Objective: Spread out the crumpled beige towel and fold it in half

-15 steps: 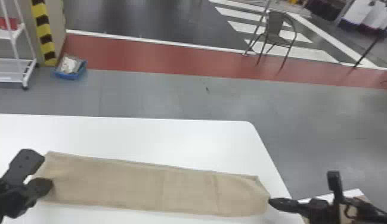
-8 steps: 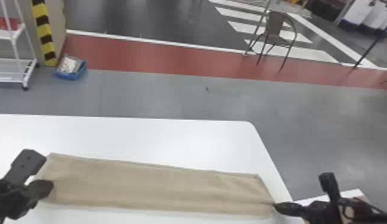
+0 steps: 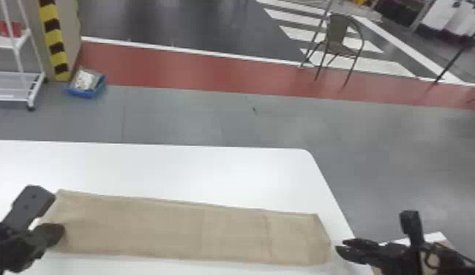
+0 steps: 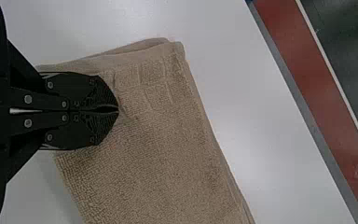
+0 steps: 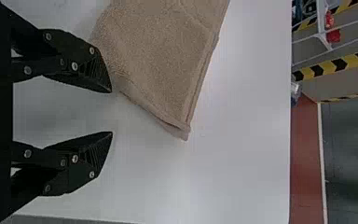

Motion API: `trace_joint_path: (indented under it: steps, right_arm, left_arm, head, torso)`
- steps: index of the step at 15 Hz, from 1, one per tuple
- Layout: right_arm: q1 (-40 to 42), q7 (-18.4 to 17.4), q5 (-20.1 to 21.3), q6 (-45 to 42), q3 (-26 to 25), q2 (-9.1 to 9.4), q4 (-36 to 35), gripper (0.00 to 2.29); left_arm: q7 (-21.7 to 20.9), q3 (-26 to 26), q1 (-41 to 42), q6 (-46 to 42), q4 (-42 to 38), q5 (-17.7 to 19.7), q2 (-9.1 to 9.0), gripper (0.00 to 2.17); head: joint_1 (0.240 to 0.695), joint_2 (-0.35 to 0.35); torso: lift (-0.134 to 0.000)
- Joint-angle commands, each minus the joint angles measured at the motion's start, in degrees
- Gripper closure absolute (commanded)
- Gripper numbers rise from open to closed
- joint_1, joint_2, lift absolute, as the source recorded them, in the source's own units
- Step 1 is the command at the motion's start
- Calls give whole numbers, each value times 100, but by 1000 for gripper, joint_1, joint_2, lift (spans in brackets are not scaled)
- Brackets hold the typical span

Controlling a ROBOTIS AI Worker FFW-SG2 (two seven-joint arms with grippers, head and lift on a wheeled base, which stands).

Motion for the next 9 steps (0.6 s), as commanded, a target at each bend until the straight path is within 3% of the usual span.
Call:
trace_joint_path:
  steps: [1, 6, 8, 9]
  right_arm:
    - [24, 97, -256, 71, -228, 0, -87, 83]
    - [68, 378, -739, 141, -246, 132, -114, 97]
    - [59, 326, -1152, 633, -378, 466, -509, 97]
    - [24, 168, -1284, 844, -527, 748, -764, 100]
  left_arm:
    - [0, -5, 2, 57, -7, 0, -20, 1561]
    - [0, -14, -33, 57, 2, -35, -20, 1561]
    - [0, 22, -51, 75, 10, -79, -11, 1561]
    - [-9, 39, -51, 93, 19, -140, -2, 1561]
  head:
    - [695, -350]
    - [695, -350]
    - [695, -350]
    - [695, -350]
  torso:
    - [0]
    - [0]
    - [0]
    - [0]
